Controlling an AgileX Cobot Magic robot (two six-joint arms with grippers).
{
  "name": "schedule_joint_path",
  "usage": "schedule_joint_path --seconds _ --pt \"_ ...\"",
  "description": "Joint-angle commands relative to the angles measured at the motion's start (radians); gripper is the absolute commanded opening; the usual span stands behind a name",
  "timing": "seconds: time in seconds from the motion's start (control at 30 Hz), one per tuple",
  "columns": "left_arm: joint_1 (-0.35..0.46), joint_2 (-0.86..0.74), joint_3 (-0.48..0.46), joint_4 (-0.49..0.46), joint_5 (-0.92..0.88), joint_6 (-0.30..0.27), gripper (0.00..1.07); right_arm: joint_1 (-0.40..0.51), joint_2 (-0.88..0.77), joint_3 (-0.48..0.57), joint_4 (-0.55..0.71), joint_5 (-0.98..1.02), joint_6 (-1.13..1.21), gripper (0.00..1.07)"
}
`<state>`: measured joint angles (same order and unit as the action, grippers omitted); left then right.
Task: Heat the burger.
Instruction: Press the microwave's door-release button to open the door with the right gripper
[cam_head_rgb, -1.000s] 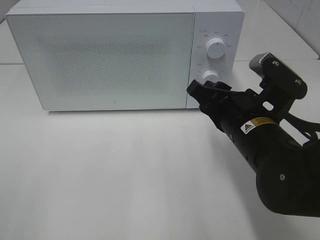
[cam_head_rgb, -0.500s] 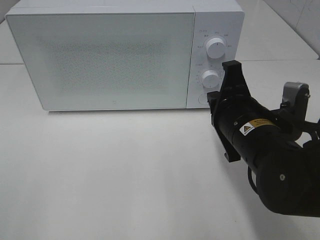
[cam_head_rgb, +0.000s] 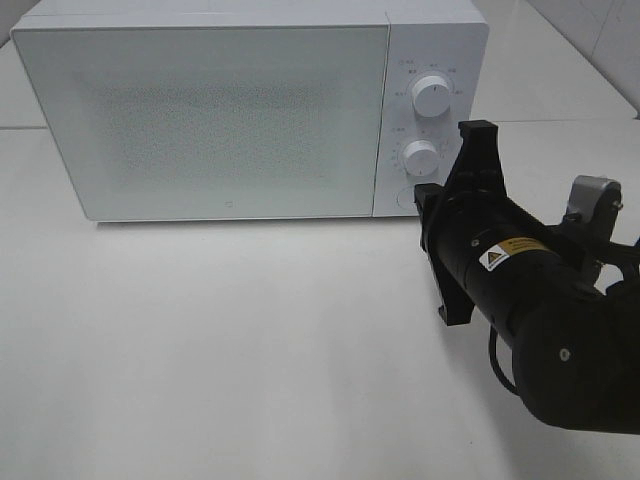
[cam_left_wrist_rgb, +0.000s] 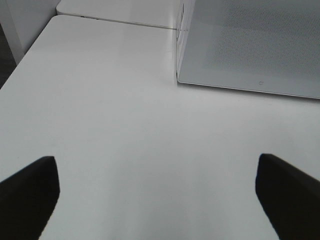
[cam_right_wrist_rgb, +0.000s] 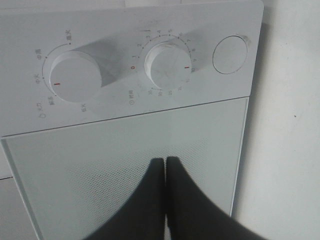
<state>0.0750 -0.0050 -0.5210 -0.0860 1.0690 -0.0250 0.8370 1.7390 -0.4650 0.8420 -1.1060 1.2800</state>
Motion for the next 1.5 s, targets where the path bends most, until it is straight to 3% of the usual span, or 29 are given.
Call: schedule_joint_path --seconds 0.03,0.47,0.67,0.97,1.5 --pt "0.003 -0.014 0.003 -0.008 0.0 -0.004 1.0 0.001 0.035 -0.011 -0.009 -0.008 0.02 0.0" --pt "0.003 -0.014 0.003 -0.008 0.0 -0.004 1.0 -0.001 0.186 -0.011 -0.008 -0.035 0.146 0.0" --pt "0.003 -0.014 0.003 -0.008 0.0 -0.004 1.0 -0.08 0.235 -0.025 -0.086 -0.059 0.149 0.0" --pt "0.003 -0.014 0.003 -0.008 0.0 -0.004 1.0 -0.176 0.286 -0.114 -0.164 -0.021 0.129 0.0" --pt "0.003 -0.014 0.003 -0.008 0.0 -0.004 1.0 -0.259 0.376 -0.255 -0.252 0.036 0.126 0.0"
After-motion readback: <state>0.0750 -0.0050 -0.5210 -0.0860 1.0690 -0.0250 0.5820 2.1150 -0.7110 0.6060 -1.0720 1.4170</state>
